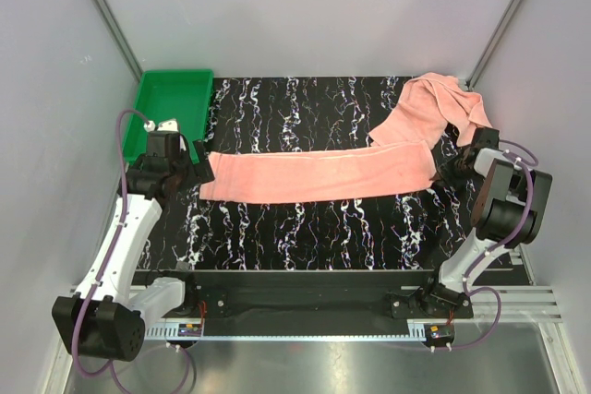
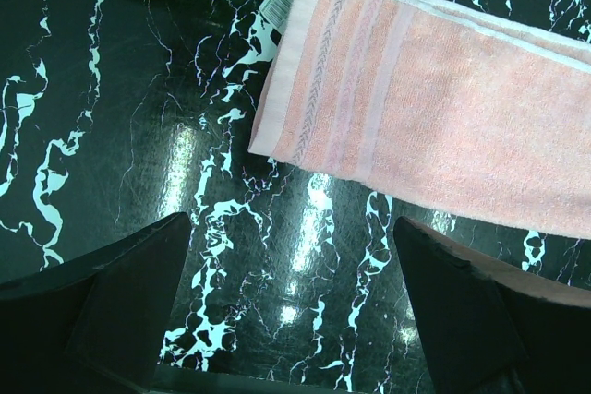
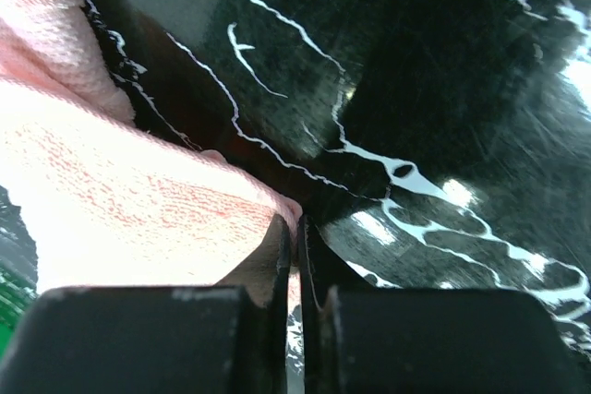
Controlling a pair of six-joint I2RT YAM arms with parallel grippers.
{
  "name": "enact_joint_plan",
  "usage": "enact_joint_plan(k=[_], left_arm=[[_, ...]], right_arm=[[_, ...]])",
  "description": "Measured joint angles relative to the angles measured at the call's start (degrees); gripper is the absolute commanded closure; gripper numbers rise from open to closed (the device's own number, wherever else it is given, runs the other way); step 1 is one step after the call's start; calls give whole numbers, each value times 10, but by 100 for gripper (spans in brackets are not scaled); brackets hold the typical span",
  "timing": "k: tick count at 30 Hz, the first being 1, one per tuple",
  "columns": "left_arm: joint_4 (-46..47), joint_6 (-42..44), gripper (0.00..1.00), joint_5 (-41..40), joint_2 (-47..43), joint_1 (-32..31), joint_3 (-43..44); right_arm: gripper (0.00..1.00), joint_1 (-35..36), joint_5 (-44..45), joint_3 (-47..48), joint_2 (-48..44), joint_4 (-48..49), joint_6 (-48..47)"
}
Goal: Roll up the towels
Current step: Fold the towel
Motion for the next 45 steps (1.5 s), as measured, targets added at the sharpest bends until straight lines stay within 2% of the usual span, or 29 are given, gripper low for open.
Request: enact_joint_plan(k=[6, 9, 14, 20, 32, 42, 45], left_arm=[[0, 3, 1, 0, 0, 0, 0], [0, 3, 1, 0, 0, 0, 0], [-1, 3, 1, -5, 0, 0, 0], [-7, 3, 1, -17, 0, 0, 0], [-11, 2, 1, -42, 0, 0, 0], [-12, -6, 1, -69, -7, 0, 0], [-14, -7, 1, -76, -9, 0, 0]], right_arm=[[100, 3, 15, 2, -45, -43, -3], [100, 22, 26, 33, -83, -90, -4], [100, 107, 40, 127, -121, -134, -3], [100, 224, 68, 208, -110, -176, 9], [100, 449, 129, 466, 89, -266, 53], [100, 580, 134, 774, 287, -333, 87], [100, 607, 133, 829, 328, -342, 97]])
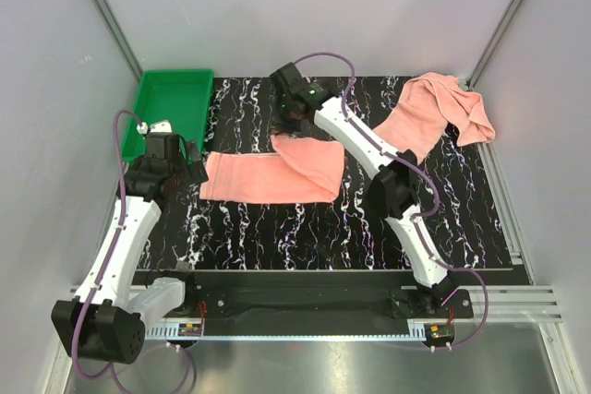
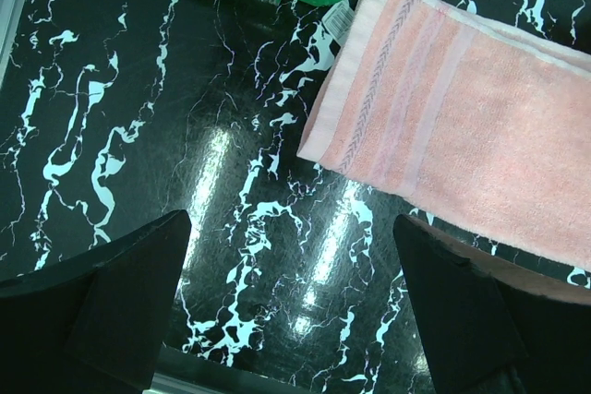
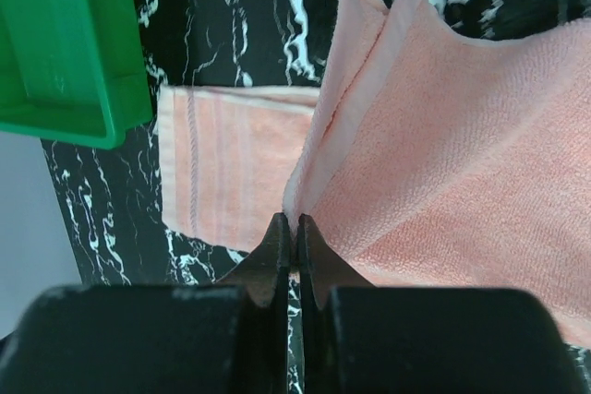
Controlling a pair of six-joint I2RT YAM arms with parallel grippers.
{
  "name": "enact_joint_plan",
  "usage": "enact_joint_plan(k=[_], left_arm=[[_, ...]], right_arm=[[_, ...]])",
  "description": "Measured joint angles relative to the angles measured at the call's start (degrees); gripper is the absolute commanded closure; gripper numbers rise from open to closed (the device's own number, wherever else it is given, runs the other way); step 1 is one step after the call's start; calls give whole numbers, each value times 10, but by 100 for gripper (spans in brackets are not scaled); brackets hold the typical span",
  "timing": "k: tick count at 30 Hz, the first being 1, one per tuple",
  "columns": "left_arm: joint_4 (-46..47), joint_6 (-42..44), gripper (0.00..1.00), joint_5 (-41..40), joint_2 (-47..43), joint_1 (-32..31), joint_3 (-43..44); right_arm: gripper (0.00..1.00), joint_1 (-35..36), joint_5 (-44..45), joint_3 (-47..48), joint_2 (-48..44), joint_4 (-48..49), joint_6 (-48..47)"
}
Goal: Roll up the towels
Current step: Fold the towel
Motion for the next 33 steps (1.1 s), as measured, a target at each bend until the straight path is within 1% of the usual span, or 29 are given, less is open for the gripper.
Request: enact_joint_plan(k=[7, 12, 18, 33], left_arm=[[-8, -5, 1, -16, -2, 6, 0], [-12, -12, 1, -30, -12, 13, 0], [-19, -17, 1, -46, -24, 16, 0], [-20, -20, 1, -59, -24, 19, 0]], right_arm=[[100, 45, -15, -4, 20, 8, 20], [97, 75, -38, -17, 20, 58, 26], [97, 110, -82, -15, 26, 122, 39], [95, 121, -146, -23, 80, 236, 73]])
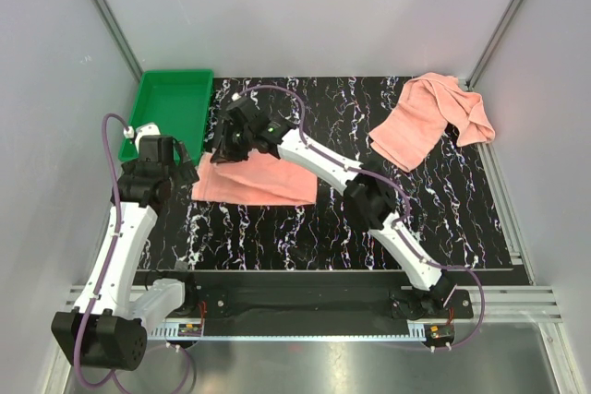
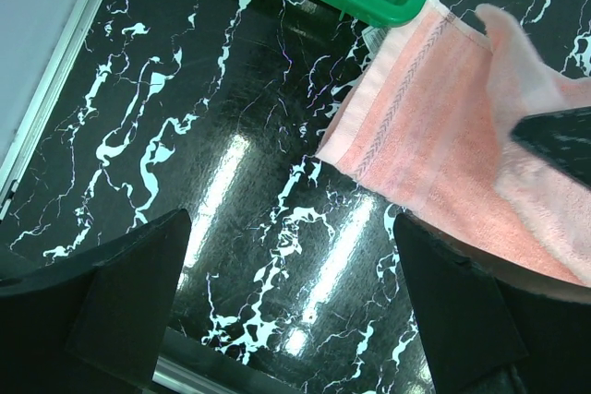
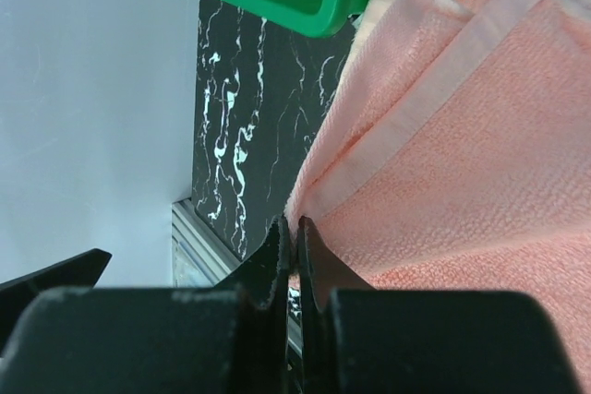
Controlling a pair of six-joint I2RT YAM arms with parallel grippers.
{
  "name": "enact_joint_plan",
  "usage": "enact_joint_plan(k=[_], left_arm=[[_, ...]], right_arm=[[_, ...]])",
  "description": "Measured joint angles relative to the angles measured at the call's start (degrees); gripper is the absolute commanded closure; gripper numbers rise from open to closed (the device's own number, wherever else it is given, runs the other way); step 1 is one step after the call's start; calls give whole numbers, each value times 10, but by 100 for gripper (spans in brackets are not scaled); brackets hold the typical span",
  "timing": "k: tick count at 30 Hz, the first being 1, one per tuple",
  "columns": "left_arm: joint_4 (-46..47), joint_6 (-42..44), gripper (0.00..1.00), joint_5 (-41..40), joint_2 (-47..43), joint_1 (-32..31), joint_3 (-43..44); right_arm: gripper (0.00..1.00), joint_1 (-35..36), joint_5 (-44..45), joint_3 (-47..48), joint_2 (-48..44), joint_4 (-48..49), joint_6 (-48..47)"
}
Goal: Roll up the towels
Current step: Fold the towel
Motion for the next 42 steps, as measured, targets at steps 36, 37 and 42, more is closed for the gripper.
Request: enact_joint_plan(k=[36, 37, 42], left_arm=[[1, 5, 1, 20, 32, 9, 0], [1, 5, 1, 23, 32, 9, 0], [2, 7, 1, 36, 37, 9, 0]], right_arm=[[4, -156, 19, -585, -474, 184, -72], [6, -172, 28, -608, -483, 183, -75], [11, -202, 39, -691, -447, 160, -81]])
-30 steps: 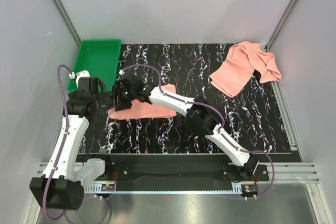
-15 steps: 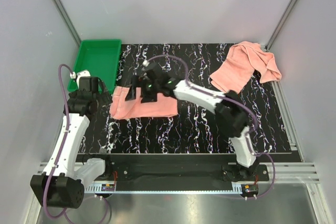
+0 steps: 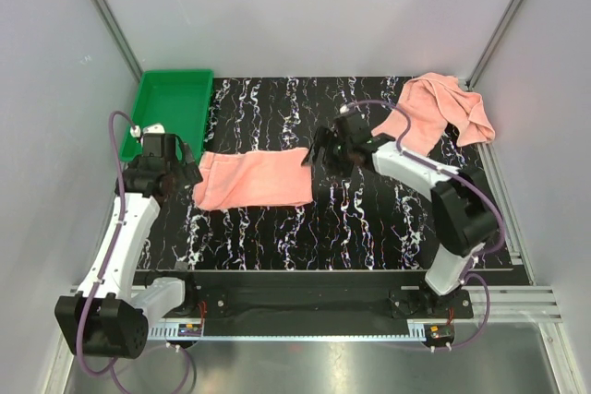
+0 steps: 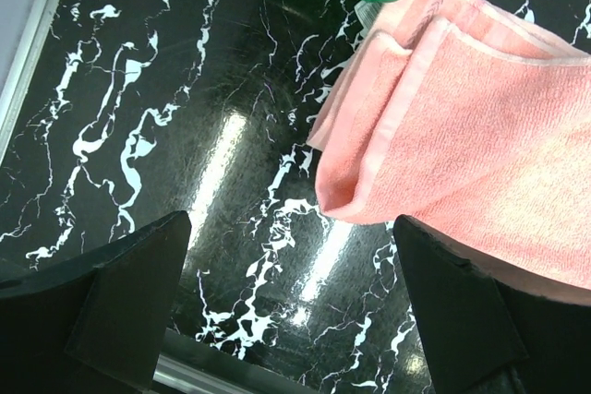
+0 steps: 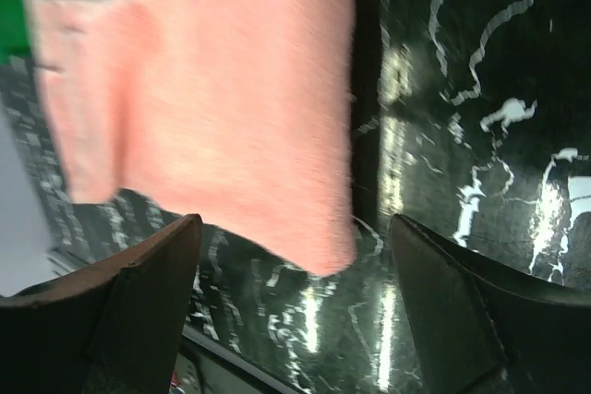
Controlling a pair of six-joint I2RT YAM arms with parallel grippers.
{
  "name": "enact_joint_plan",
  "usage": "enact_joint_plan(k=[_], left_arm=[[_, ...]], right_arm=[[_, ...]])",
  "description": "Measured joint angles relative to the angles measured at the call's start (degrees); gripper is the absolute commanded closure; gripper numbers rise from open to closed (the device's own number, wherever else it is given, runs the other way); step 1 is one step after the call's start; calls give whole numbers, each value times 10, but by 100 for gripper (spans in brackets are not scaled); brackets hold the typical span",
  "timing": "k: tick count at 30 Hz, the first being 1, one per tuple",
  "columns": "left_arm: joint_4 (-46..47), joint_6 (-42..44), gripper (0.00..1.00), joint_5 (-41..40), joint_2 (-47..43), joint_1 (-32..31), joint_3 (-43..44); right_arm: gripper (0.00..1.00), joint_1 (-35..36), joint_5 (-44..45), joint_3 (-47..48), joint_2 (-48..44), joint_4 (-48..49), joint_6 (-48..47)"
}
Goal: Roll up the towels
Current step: Fold the towel
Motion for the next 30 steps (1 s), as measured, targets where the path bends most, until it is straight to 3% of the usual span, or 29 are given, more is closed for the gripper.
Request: enact_joint_plan(k=[4, 11, 14, 15, 17, 18, 22, 26, 30], left_arm=[[0, 0, 1, 6, 8, 0, 0], [0, 1, 1, 15, 14, 0, 0], [2, 4, 1, 21, 19, 0, 0], [2, 5, 1, 22, 19, 0, 0], [2, 5, 1, 24, 19, 0, 0], [2, 7, 1, 24, 20, -1, 0], [4, 9, 3, 28, 23, -4, 0], [6, 9, 3, 38, 30, -16, 0], [7, 3, 4, 36, 57, -75, 1]], right_arm=[[13, 7, -21, -40, 50, 4, 1], [26, 9, -54, -82, 69, 49, 10], [38, 12, -70, -96, 73, 84, 17], [49, 14, -79, -103, 77, 102, 22], [58, 17, -89, -108, 81, 120, 29], [68, 19, -91, -112, 84, 128, 30], [86, 23, -97, -126, 90, 139, 37], [89, 21, -82, -129, 79, 121, 33], [89, 8, -47, -160, 24, 63, 22]])
